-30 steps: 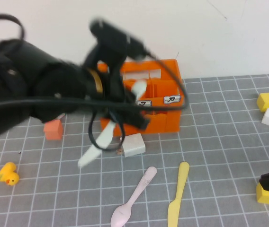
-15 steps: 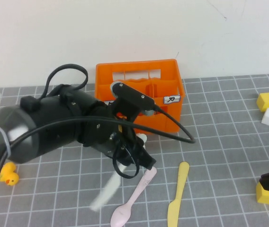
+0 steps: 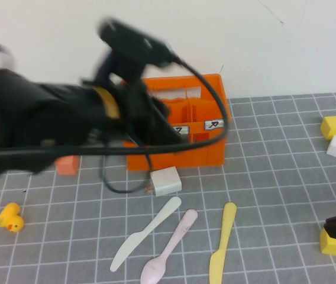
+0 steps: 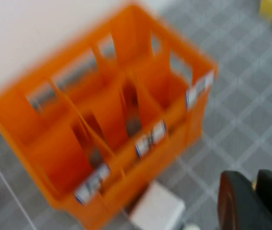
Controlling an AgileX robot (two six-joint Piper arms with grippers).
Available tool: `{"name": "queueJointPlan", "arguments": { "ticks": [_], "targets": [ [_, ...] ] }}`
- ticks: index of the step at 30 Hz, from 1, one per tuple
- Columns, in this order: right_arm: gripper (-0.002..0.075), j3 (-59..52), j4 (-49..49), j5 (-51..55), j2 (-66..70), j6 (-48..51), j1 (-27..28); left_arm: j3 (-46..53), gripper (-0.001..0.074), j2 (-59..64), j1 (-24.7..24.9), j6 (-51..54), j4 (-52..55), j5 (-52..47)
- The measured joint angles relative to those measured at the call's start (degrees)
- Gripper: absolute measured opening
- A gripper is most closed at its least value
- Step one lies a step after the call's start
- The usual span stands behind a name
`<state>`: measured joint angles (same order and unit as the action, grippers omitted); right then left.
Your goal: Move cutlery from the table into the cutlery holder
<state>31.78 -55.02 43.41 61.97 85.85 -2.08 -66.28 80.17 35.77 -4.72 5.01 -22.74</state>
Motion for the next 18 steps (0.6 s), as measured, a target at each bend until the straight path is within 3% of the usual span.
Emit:
{"name": "queueJointPlan", "arguments": {
  "ticks": [4,12,18],
  "targets": [
    [-0.0003,0.0,-0.1,0.1,-0.1,2.8,0.0,0.0,0.0013,-8.1,0.0,-1.8,2.5,2.1],
    [-0.0003,0.0,2.5,0.3,-9.6,6.5,0.0,3.8,0.0002,-24.7,0.0,-5.6,13.4,4.6],
    [-0.0003,0.0,8.2,-1.3,-22.0,1.3,0.0,9.8,0.0001,-37.2,0.0,-18.1,27.5,-2.1]
  ]
}}
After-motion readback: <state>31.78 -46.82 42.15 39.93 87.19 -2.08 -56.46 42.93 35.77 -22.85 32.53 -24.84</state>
